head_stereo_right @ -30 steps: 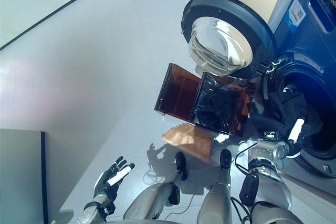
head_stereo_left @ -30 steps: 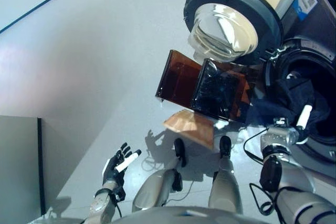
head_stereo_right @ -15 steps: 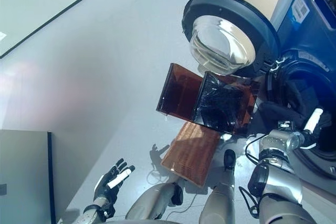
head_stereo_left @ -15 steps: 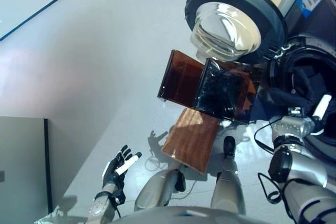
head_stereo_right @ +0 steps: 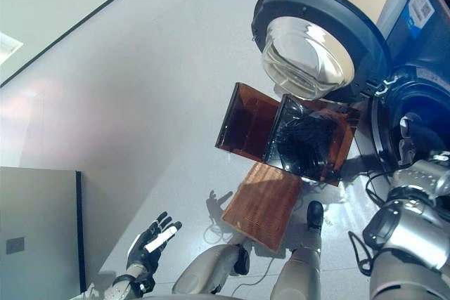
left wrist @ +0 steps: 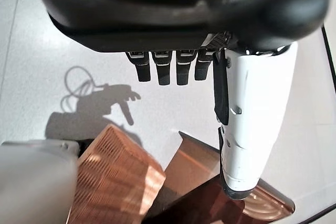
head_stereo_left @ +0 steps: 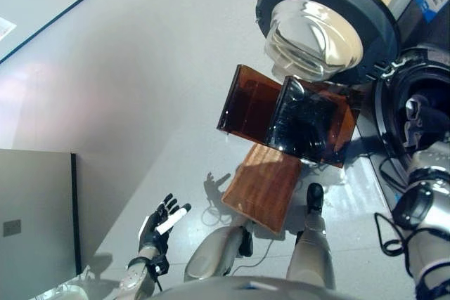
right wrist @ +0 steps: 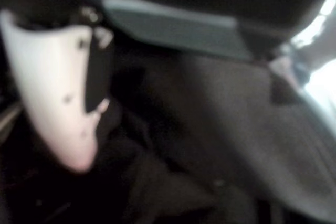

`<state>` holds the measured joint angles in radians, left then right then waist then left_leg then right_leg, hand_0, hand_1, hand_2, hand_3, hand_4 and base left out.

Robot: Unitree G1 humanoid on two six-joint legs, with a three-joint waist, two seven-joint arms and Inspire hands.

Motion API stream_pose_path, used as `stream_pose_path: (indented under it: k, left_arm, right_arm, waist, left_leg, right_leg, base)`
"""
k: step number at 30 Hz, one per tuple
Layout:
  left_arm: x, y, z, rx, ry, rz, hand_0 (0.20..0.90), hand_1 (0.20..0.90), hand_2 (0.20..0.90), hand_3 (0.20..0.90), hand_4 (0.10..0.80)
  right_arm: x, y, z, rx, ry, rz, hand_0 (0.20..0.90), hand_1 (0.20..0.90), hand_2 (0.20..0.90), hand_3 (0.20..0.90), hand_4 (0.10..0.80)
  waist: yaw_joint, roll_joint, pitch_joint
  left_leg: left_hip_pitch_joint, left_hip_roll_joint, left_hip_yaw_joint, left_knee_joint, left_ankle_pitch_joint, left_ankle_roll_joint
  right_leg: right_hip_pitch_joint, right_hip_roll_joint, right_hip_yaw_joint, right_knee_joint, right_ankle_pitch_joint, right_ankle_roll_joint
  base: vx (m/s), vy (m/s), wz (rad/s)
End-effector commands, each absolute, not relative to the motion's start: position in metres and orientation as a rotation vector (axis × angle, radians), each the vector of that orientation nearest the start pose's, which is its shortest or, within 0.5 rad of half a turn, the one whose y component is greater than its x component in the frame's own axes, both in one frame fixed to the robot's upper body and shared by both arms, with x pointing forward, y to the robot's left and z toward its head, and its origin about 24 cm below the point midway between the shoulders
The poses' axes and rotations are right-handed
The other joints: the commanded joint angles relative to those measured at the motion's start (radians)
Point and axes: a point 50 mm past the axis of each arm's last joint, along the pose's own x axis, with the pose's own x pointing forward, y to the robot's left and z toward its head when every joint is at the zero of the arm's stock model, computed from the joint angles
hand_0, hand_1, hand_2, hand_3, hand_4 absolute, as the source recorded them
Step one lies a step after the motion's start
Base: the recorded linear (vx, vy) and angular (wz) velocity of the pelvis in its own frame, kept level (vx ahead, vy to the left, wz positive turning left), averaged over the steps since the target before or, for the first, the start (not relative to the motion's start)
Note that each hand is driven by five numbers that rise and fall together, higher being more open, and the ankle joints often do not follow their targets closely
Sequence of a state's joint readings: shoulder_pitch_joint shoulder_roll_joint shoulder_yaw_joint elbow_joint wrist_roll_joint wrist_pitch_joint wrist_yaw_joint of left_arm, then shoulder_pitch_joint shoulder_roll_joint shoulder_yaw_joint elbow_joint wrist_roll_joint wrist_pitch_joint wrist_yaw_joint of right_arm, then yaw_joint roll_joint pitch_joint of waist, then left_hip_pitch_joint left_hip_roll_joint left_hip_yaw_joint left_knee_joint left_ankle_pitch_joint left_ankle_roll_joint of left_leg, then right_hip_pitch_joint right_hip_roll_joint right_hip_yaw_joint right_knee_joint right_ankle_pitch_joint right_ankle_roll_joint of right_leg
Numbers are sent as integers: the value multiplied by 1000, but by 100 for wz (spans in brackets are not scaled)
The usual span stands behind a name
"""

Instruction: Pick up the clothes and place them into the washing machine

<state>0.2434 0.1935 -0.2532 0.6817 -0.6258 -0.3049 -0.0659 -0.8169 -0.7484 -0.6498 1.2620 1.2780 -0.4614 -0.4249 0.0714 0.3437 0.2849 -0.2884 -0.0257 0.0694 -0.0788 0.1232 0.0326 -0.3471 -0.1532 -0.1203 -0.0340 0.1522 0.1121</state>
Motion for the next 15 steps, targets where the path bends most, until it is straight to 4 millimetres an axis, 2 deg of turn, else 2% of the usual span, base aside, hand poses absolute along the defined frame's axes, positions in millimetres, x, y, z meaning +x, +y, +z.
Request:
stream_pose_path:
  k: [1,3,7,14,15]
  left_arm:
    - [124,189,-111,-341,579,146,900,900,900,900,800]
    - [123,188,-110,-339,574,144,900,900,900,900,800]
    - [126,185,-107,-337,563,135,900,900,900,900,800]
    - [126,185,-107,-345,559,151,900,900,900,900,800]
    - [126,184,-106,-357,553,152,900,900,900,900,800]
  right_arm:
    - [219,-484,205,987,-842,-1416,200,200,200,200,300]
    - [207,-491,217,997,-870,-1485,200,200,200,200,300]
    - [204,-492,228,992,-873,-1524,200,200,200,200,300]
    - [216,-485,222,990,-826,-1495,200,200,200,200,300]
    - [217,-484,221,999,-833,-1488,216,216,216,216,312]
  waist:
    - [15,-17,-43]
    - [15,-14,-44]
    - [16,-4,-41]
    - [11,2,-36]
    - [9,7,-36]
  left_leg:
    - [-25,42,-47,-8,34,-121]
    - [-28,43,-47,-8,36,-124]
    - [-28,42,-50,-8,36,-123]
    - [-19,36,-44,-8,32,-116]
    - [-17,33,-44,-8,32,-115]
  right_leg:
    - [-6,61,-99,88,-133,-61]
    - [-15,61,-98,96,-136,-63]
    - [-31,59,-89,114,-143,-64]
    - [-42,56,-65,134,-153,-66]
    - [-42,53,-63,133,-154,-66]
  base:
    - [22,-45,1]
    - [22,-41,-1]
    - [27,-11,-9]
    - [37,9,-13]
    - [32,25,-2]
